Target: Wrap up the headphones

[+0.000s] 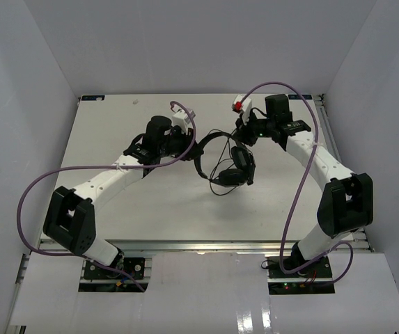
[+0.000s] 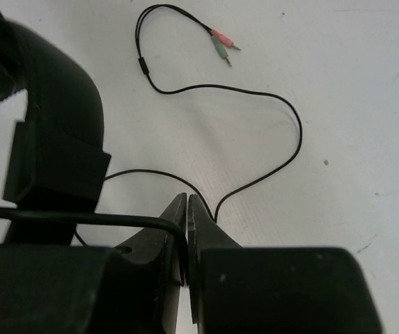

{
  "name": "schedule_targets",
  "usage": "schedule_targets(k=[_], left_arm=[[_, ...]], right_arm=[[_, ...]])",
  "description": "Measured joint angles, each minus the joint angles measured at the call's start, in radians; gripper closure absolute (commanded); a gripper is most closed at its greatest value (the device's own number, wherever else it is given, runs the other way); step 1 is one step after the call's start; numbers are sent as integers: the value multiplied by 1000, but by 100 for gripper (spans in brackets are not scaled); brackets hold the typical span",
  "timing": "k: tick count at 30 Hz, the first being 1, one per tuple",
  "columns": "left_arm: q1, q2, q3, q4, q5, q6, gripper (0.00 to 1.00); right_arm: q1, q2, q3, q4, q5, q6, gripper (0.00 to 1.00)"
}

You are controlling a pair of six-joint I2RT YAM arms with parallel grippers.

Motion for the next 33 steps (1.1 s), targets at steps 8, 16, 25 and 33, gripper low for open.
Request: schedule_targets(k=[8,16,25,33], left_arm=[[-12,-41,168,-76,2,-62,100],[-64,-43,415,-79,-20,-195,100],[-69,-31,559,-72,-119,-362,100],[-69,-11,583,-64,-157,-419,100]], right_arm=[[-100,-4,-143,201,-316,157,67],[-78,63,-283,789,-542,608,54],[-15,297,-364,1475,-594,1359,47],[54,240,-428,1565,-571,1435,61]])
